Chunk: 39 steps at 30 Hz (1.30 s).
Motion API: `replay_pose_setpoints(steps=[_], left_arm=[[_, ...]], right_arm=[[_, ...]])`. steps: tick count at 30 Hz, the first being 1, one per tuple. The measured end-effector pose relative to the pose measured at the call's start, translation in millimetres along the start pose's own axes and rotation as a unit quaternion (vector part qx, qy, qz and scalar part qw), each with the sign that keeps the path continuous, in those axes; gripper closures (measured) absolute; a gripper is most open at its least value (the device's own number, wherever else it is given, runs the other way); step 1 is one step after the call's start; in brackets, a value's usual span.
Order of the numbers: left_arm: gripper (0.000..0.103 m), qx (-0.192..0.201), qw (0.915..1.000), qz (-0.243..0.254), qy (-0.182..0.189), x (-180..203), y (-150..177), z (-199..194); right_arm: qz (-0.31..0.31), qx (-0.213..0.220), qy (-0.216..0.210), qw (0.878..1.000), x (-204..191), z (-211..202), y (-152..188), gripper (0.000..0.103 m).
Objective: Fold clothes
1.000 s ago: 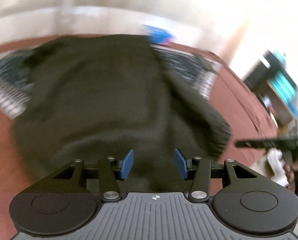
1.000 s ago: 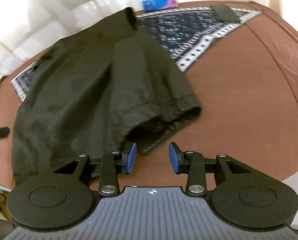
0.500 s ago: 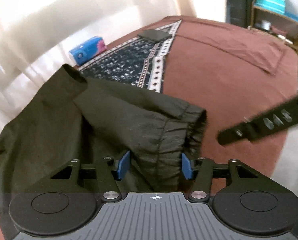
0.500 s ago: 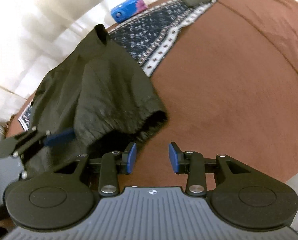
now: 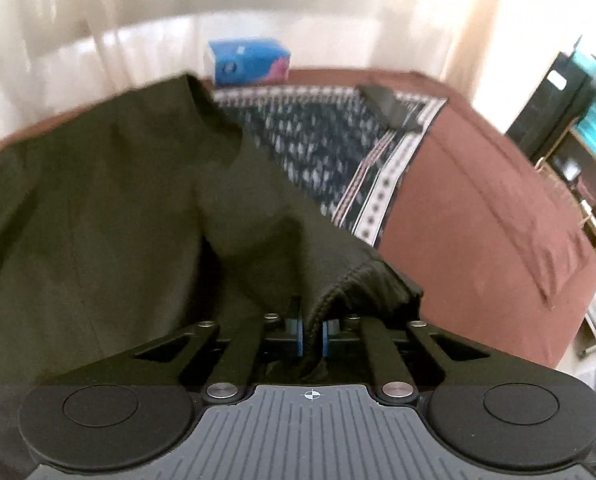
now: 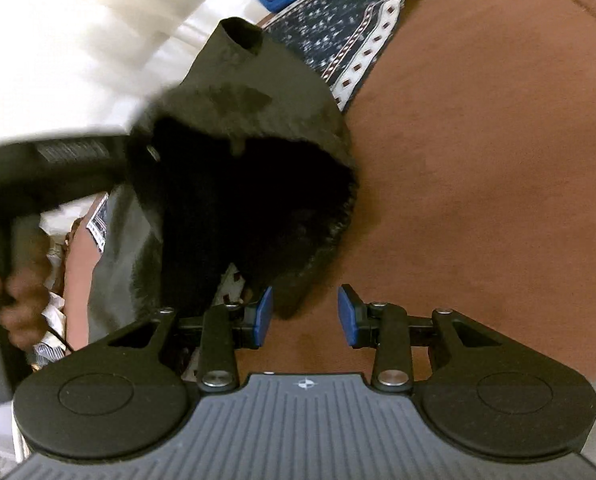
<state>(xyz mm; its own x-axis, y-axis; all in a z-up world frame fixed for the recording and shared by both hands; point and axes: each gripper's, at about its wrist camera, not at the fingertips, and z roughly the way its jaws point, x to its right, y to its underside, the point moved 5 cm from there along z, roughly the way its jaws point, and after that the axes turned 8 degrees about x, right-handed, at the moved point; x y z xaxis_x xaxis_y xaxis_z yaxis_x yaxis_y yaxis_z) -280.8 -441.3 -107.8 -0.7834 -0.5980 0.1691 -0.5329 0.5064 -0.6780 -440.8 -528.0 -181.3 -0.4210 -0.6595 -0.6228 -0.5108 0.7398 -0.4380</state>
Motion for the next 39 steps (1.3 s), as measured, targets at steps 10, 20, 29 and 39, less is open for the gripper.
replay_pose_setpoints(steps=[10, 20, 29, 39], left_arm=[[0.099, 0.025, 0.9986, -0.022, 0.040, -26.1, -18.3, -31.4], [0.099, 0.049, 0.9909, -0.031, 0.122, -39.1, -34.7, -74.7], [0.072, -0.131, 0.9758, 0.020, 0.174, 11.1, 79.1, 2.9], [0.040, -0.131, 0.9686, 0.024, 0.210, 18.4, 89.0, 1.7]], right_arm=[[0.025, 0.010, 0.025, 0.999, -14.6, 14.5, -0.6, 0.101], [0.079, -0.059, -0.099, 0.990, -92.9, 12.5, 37.4, 0.101], [0.103, -0.122, 0.012, 0.987, -56.9, 40.3, 81.1, 0.093], [0.068, 0.024, 0.110, 0.991, -17.1, -53.9, 10.5, 0.093]])
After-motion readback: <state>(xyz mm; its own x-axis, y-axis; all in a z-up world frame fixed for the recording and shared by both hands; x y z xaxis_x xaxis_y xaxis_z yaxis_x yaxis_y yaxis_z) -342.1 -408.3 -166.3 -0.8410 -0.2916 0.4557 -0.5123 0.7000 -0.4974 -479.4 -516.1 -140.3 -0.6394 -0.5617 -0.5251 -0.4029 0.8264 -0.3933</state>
